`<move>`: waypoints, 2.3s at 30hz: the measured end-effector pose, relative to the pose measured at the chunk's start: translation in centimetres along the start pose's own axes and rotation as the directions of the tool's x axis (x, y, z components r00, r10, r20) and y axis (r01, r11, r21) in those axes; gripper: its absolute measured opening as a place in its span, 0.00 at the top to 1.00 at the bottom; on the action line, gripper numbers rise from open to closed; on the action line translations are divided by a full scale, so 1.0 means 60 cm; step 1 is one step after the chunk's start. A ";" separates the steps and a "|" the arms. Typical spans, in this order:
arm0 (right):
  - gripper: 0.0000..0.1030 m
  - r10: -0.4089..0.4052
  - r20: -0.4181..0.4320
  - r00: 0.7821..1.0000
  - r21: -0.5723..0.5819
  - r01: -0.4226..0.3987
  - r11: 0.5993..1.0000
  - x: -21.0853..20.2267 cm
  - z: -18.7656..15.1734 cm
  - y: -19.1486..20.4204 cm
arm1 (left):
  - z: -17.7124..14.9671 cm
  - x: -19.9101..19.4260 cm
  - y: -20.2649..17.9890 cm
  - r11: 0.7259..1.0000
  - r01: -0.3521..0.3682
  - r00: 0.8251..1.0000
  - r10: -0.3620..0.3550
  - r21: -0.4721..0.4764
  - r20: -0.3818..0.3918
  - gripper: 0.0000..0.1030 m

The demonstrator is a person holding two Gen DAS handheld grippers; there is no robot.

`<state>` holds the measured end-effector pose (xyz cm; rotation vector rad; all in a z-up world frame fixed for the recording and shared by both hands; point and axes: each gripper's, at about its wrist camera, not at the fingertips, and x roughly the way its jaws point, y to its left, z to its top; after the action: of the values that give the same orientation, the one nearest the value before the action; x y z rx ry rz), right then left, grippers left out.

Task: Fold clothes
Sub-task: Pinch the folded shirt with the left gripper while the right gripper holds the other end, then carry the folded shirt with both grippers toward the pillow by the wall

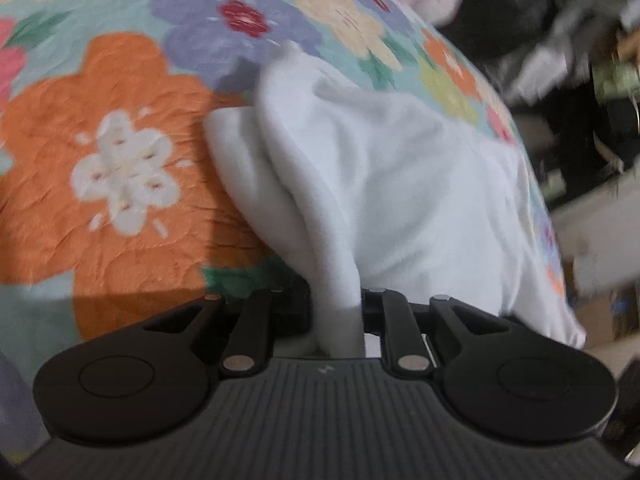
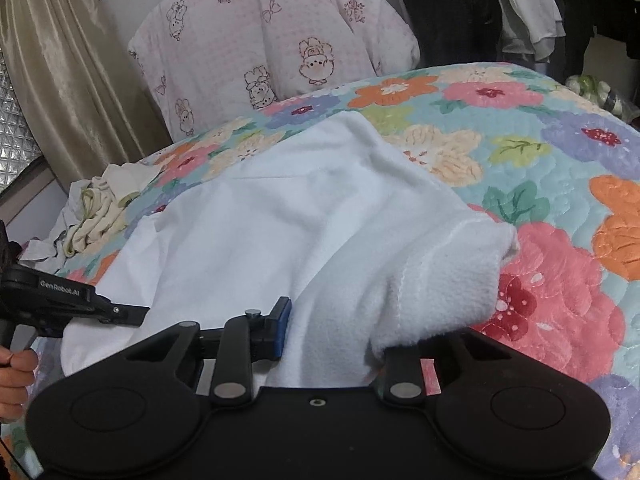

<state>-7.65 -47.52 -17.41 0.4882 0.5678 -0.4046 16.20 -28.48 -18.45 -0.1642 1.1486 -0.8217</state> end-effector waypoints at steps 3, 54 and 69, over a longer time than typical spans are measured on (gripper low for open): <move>0.70 -0.050 0.008 0.999 -0.103 0.050 0.993 -0.034 0.019 0.049 | -0.022 -0.011 -0.008 0.999 -0.040 0.996 0.039 0.020 0.076 0.86; 0.75 0.516 -0.160 0.841 -0.590 -0.501 0.633 -0.008 0.148 0.700 | -0.079 -0.645 0.340 0.886 -0.127 0.678 0.405 -0.446 0.613 0.89; 0.76 0.630 -0.349 0.693 -0.654 -0.662 0.366 0.212 -0.070 1.080 | -0.134 -0.703 0.663 0.645 -0.354 0.512 0.740 -0.677 0.436 0.89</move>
<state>32.06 4.40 -7.07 -0.1273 0.4769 0.6375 22.16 29.26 -10.97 -0.4630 0.5789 0.2121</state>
